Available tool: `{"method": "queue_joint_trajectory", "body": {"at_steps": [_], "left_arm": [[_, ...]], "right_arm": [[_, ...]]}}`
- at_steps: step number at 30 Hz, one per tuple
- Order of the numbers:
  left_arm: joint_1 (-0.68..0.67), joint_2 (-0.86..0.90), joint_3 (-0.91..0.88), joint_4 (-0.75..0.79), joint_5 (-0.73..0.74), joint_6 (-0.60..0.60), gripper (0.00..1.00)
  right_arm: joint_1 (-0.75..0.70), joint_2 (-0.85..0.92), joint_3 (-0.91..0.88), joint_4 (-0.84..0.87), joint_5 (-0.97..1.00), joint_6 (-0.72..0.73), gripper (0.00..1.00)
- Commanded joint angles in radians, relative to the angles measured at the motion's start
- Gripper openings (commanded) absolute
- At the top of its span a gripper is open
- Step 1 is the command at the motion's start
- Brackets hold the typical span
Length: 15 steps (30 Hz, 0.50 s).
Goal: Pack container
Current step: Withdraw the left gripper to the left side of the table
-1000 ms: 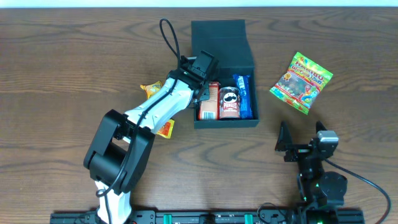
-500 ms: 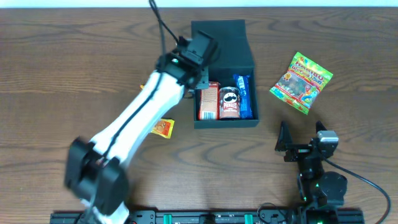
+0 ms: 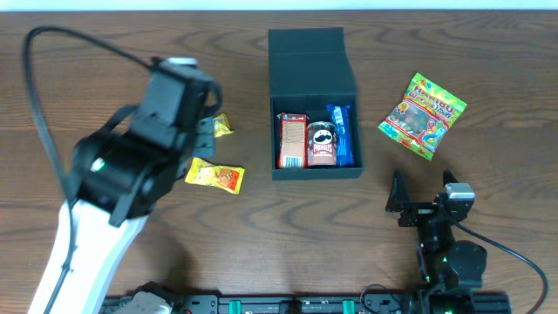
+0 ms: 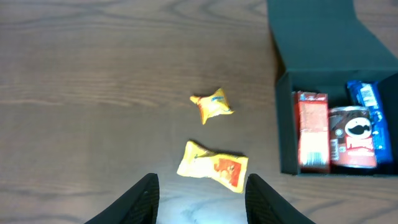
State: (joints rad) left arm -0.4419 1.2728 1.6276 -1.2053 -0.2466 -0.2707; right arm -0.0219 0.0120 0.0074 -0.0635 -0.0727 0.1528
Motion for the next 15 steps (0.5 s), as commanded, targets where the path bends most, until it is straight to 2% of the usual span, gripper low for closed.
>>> {"method": "queue_joint_trajectory", "body": {"at_steps": [1,3,4,6,9,13,15], "left_arm": [[0.055,-0.084,-0.084,-0.003,0.03,0.04,0.46],[0.095,-0.139,-0.142,0.011,0.031,0.038,0.49],[0.119,-0.17,-0.174,0.021,0.031,0.025,0.54],[0.172,-0.223,-0.23,0.038,0.029,-0.009,0.74],[0.259,-0.274,-0.297,0.05,-0.005,-0.077,0.98],[0.386,-0.287,-0.359,0.053,-0.014,-0.154,0.95],[0.455,-0.265,-0.378,0.052,0.043,-0.172,0.95]], "right_arm": [[-0.003,-0.006,-0.002,-0.003,-0.006,0.011,0.99],[-0.003,-0.006,-0.002,-0.003,-0.006,0.011,0.99],[-0.003,-0.006,-0.002,-0.003,-0.006,0.011,0.99],[-0.003,-0.006,-0.002,-0.003,-0.006,0.011,0.99],[-0.003,-0.006,-0.002,-0.003,-0.006,0.011,0.99],[-0.003,-0.006,-0.002,-0.002,-0.007,0.011,0.99],[-0.003,-0.006,-0.002,-0.001,-0.007,0.011,0.99]]}}
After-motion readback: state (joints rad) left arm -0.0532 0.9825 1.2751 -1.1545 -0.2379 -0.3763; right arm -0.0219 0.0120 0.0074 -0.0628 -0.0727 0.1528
